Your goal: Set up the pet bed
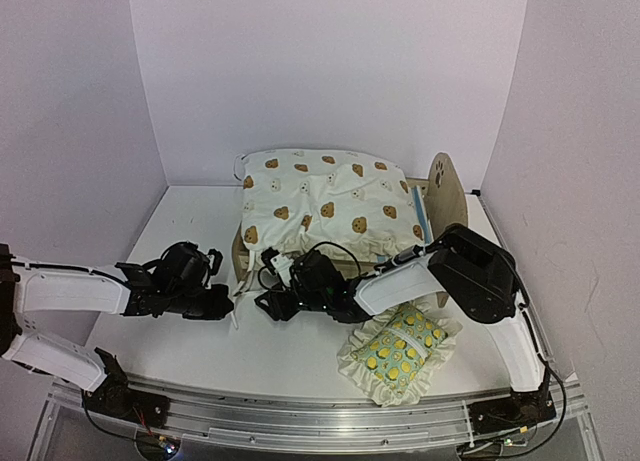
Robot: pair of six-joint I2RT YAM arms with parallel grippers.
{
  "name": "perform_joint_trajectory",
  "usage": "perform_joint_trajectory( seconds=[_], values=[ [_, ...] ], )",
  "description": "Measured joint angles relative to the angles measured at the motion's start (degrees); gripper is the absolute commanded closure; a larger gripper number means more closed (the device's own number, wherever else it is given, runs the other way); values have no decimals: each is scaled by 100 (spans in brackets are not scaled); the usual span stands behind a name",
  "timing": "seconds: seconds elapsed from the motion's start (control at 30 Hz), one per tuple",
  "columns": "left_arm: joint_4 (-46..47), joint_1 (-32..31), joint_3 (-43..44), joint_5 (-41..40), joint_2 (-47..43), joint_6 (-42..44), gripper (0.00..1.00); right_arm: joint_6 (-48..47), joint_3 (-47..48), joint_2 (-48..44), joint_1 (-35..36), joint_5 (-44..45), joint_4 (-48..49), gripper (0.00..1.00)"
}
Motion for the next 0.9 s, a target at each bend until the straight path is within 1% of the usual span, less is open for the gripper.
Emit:
perform_joint_trajectory(
  seconds=[0.13, 0.27, 0.6, 0.8, 0.9],
  values=[
    [-64, 0, 2, 2, -73, 52, 100, -52, 258, 199, -21, -240, -206, 39],
    [-62, 0, 0, 31, -76, 58, 100, -160, 520, 285, -27, -273, -419, 37],
    [-59, 0, 0, 103, -162, 54, 100, -724, 1167, 628, -11, -289, -1001, 27],
    [-57, 0, 0, 109, -231, 54, 100, -1223, 1573, 813, -26, -256, -1386, 26],
    [-59, 0, 0, 109, -234, 54, 100, -1437, 1610, 824, -37, -250, -1457, 26]
  ],
)
